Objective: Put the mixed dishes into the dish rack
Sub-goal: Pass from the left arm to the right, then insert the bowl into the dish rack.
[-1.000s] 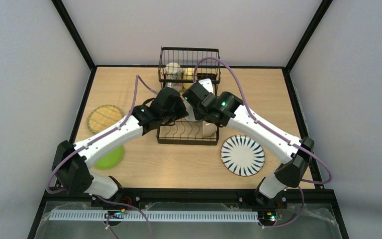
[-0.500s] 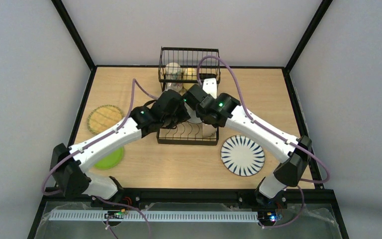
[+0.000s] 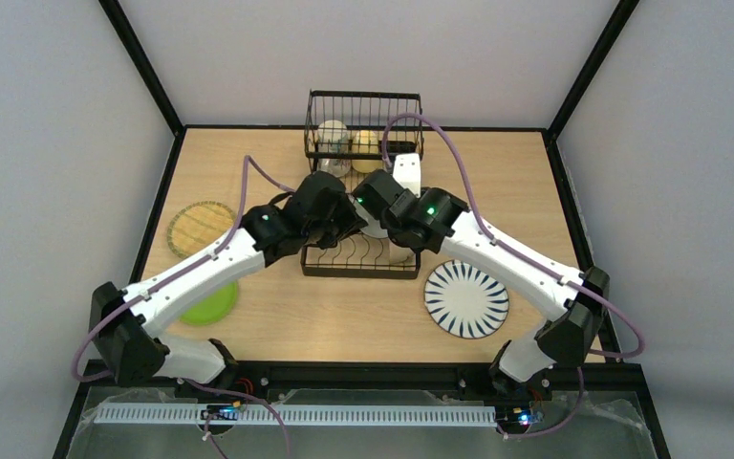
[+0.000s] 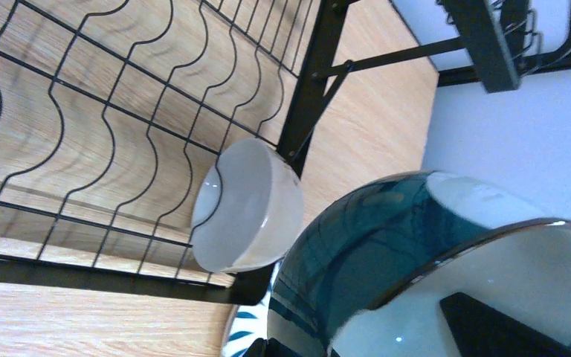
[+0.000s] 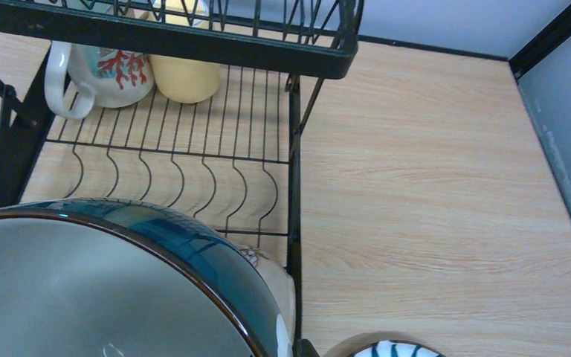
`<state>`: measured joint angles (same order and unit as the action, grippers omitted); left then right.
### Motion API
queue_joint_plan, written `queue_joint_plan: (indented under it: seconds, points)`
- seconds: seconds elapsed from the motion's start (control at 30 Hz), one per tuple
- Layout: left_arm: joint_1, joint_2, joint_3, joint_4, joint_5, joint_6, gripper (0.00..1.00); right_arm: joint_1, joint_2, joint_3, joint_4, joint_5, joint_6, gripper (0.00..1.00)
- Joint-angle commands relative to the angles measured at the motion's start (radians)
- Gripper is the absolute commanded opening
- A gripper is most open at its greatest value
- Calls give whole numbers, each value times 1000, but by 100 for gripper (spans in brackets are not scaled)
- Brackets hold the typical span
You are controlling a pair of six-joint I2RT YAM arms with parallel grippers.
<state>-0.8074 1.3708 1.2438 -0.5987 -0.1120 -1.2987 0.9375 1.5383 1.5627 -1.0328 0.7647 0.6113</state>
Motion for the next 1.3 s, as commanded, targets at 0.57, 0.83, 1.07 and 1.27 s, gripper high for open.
queue_joint_plan:
  seconds: [0.57,0.83,1.07,1.27]
  points:
    - [28,-164,-53,59,143,-144,56,17,-241,-281,303,237,-202,0]
    - [25,-100,-24,192,270,-295,59,80,-403,-527,690,404,-476,0]
    - [22,-16,74,220,325,-364,64,101,-421,-621,826,449,-571,0]
    - [10,31,125,214,331,-374,70,103,-418,-639,852,475,-573,0]
